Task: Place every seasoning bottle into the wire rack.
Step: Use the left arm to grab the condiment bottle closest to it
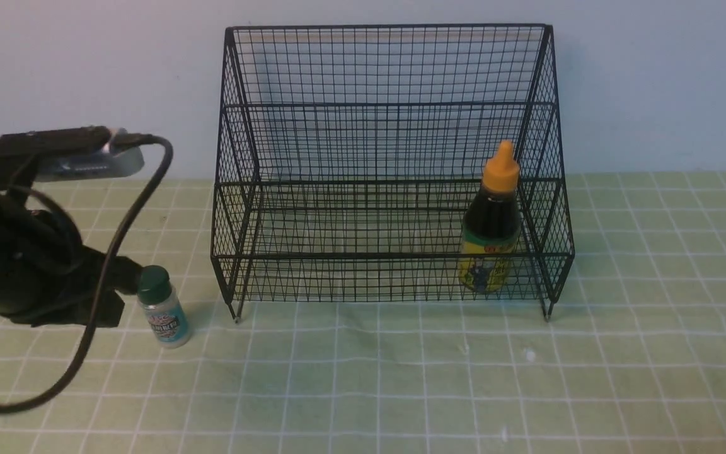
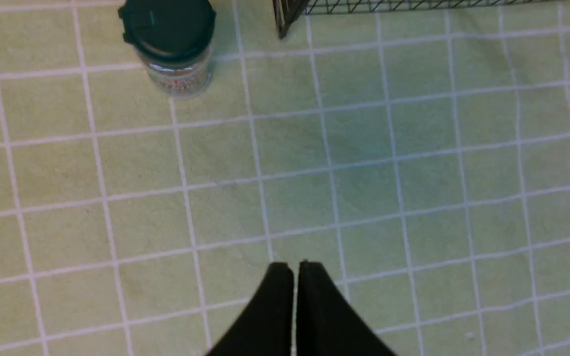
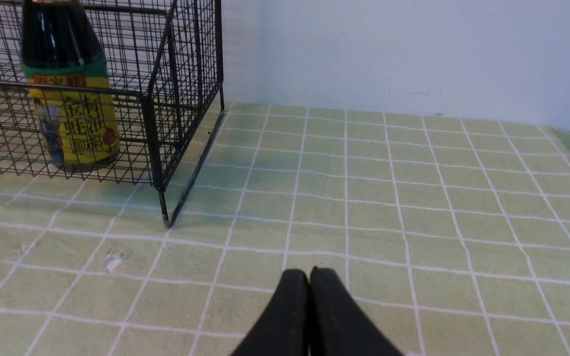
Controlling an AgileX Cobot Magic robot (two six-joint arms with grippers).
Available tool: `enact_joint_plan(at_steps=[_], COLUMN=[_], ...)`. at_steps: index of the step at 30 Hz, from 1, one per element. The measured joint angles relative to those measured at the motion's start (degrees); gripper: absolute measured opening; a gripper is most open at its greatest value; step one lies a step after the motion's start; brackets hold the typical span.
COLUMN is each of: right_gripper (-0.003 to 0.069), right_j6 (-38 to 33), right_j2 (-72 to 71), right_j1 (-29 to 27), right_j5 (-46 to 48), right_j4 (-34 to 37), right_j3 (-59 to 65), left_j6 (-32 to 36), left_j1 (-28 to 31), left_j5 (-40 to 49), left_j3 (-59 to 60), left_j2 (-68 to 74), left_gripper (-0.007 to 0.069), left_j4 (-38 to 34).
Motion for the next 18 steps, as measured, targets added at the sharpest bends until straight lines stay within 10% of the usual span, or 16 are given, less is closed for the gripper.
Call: enact_joint_plan(at_steps=[10,18], right_gripper=[-0.0015,-0.0015], right_j6=[0.0,0.0], right_j2=[0.0,0.0], right_j1=[0.0,0.0], right_j5=[0.05,0.05], right_j4=[0.0,0.0], right_j3=[0.0,0.0], left_j6=[0.62,0.8], left_j1=[0.0,0.0], left_j5=[-0.53,-12.98], left_j3=[-6.38,-6.7], left_j2=[9.94,12.84], left_gripper=[0.0013,0.0279], left_j4=[2.82,5.88])
